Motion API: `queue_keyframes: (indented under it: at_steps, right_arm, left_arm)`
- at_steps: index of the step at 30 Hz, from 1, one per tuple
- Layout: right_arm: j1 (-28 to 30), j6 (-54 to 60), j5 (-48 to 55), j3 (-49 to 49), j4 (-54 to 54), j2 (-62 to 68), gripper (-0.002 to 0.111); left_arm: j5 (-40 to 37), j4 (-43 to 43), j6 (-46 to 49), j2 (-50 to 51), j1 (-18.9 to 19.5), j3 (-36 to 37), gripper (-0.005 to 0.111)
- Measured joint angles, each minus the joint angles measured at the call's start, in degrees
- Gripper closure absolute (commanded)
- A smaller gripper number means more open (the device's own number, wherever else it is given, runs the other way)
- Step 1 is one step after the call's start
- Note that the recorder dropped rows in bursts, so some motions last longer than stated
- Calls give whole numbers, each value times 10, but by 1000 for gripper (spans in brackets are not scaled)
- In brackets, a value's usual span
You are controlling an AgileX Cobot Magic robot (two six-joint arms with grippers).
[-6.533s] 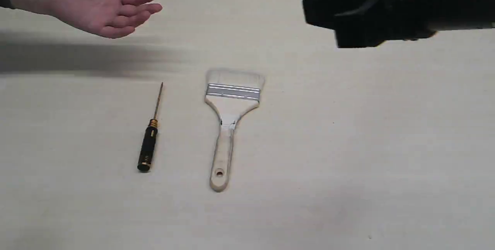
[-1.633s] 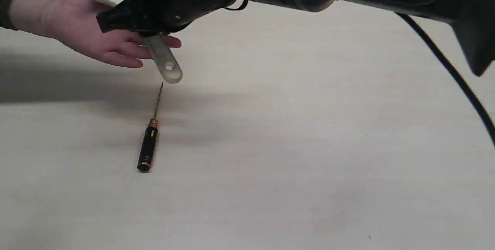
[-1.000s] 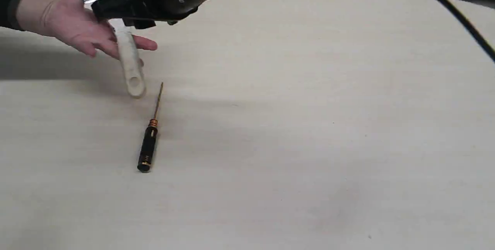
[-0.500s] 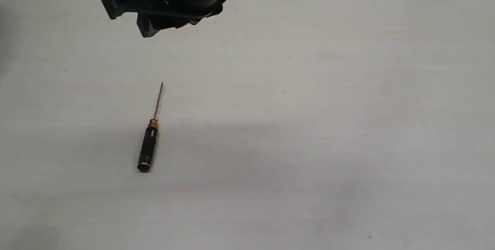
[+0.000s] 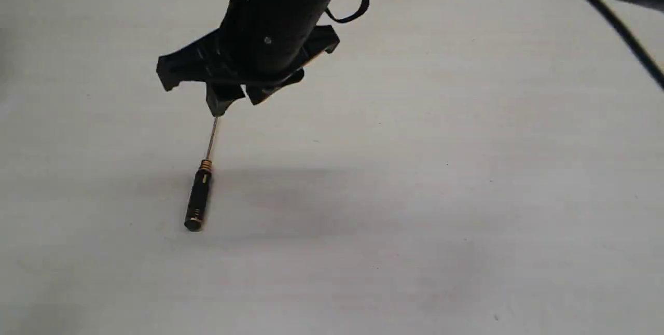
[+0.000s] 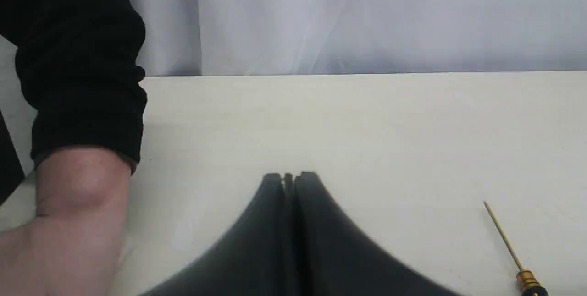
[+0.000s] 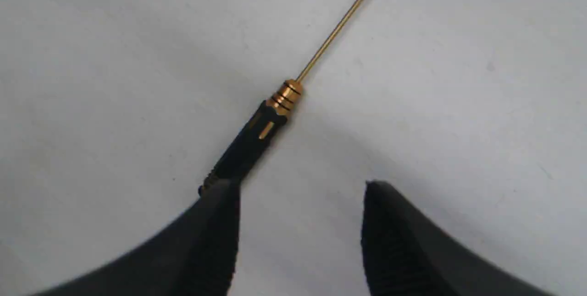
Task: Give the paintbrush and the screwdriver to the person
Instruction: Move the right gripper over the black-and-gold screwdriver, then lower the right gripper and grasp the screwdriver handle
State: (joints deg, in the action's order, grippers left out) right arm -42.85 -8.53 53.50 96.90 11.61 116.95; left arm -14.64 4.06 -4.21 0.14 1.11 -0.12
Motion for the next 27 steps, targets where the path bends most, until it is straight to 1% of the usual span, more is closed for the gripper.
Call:
queue_keyframes:
  at_steps: [7, 14, 17, 21, 27]
  right_arm:
    - [-1, -3, 0, 10, 0, 37, 63]
    - [-43, -20, 4, 88, -23, 85, 63]
    - [-58, -59, 31, 135, -70, 111, 63]
    - [-60, -97, 82, 185, -105, 150, 63]
    - [-60, -106, 93, 199, -102, 191, 63]
  left_arm:
    - [0, 0, 0, 0, 0, 0, 107]
    - [0, 0, 0, 0, 0, 0, 107]
    - [0, 0, 0, 0, 0, 0, 107]
    - [0, 0, 0, 0, 0, 0, 107]
    - [0, 0, 0, 0, 0, 0, 107]
